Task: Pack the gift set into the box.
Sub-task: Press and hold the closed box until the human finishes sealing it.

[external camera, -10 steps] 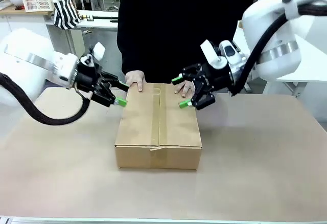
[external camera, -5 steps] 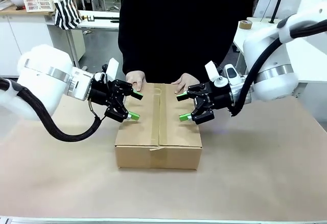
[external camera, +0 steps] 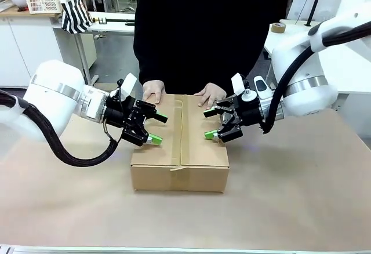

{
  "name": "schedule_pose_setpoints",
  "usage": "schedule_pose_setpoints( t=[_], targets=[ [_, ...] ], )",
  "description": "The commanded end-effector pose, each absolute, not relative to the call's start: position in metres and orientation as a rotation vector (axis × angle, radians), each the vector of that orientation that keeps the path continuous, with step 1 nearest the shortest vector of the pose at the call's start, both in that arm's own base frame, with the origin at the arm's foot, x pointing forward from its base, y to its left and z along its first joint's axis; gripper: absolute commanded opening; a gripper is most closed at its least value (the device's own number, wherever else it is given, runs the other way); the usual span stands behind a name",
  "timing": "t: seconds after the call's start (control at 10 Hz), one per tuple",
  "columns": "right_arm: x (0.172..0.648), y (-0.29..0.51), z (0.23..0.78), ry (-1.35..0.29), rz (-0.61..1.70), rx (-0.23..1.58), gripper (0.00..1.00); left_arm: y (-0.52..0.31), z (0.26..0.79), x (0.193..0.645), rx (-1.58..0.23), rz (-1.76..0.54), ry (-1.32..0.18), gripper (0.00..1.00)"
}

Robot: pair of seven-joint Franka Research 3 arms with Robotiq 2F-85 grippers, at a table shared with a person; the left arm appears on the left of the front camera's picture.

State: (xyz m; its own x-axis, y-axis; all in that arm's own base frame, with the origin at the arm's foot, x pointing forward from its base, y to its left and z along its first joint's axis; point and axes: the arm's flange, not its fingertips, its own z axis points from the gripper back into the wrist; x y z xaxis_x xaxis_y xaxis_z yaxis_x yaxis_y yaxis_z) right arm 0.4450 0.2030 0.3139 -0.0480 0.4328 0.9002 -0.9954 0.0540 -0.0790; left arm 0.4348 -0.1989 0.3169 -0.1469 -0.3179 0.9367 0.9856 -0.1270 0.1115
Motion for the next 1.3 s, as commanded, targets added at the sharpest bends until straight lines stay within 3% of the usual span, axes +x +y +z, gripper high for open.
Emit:
schedule_pose_setpoints(
  t=[0.0, 0.3, 0.7, 1.2],
  targets=[
    [0.452, 0.215, 0.299, -0.912, 1.37, 0.765, 1.0, -0.192, 0.318, 0.441, -0.985, -1.461, -0.977, 1.0],
    [0.452, 0.219, 0.301, -0.926, 1.379, 0.818, 1.0, -0.188, 0.308, 0.444, -0.922, -1.425, -0.911, 1.0],
    [0.455, 0.228, 0.3, -0.92, 1.315, 1.02, 1.0, -0.187, 0.308, 0.445, -0.848, -1.455, -0.888, 1.0],
    [0.459, 0.225, 0.294, -0.82, 1.322, 0.814, 1.0, -0.188, 0.313, 0.445, -0.882, -1.447, -0.93, 1.0]
  ],
)
